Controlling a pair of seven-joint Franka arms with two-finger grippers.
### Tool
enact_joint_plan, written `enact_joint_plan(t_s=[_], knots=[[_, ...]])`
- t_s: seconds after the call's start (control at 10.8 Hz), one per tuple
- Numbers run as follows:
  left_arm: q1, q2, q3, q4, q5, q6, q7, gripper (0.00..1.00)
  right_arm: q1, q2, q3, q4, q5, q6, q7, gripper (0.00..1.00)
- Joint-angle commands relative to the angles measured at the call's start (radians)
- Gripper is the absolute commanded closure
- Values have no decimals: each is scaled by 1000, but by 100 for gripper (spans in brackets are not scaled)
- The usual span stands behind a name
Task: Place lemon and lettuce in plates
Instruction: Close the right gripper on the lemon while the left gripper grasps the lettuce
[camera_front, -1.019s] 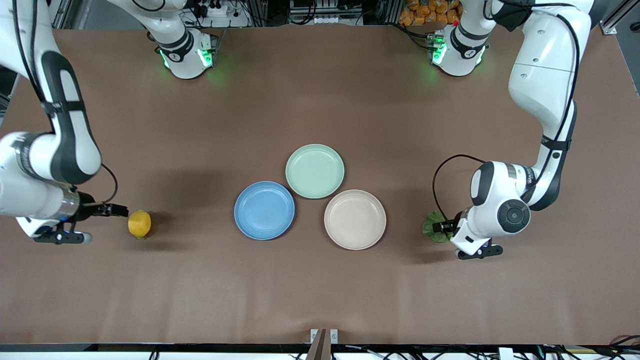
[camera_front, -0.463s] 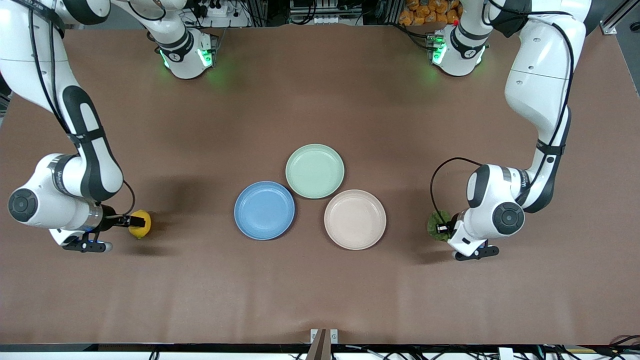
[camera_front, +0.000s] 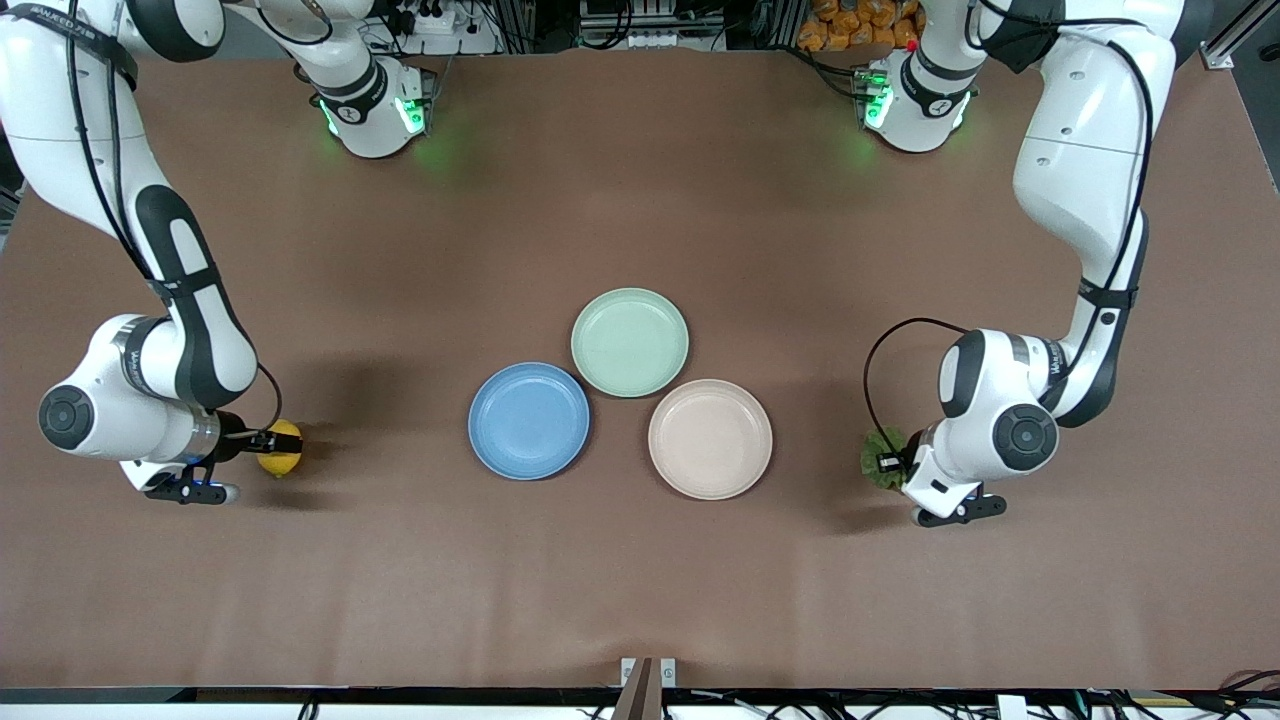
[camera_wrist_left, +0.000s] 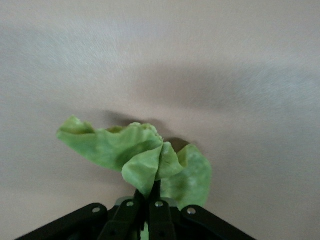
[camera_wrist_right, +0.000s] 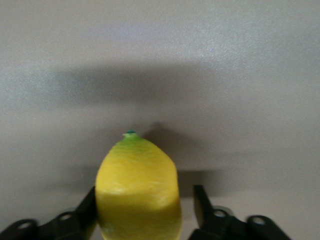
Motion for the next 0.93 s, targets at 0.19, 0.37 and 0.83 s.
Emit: enact_joint_plan(t_s=[0.19,0.37,0.83], knots=[[-31,-164,4,-9,23,-143,-56,100,-1,2,10,9,22,1,-3,100],[-37,-212,0,-9,16,-166,-57,100,8,-16,13,18,22,-28,3,100],[-118,-261,-2,11,10,-174,-167,100,25,-59,113,42,20,-116,236,100]])
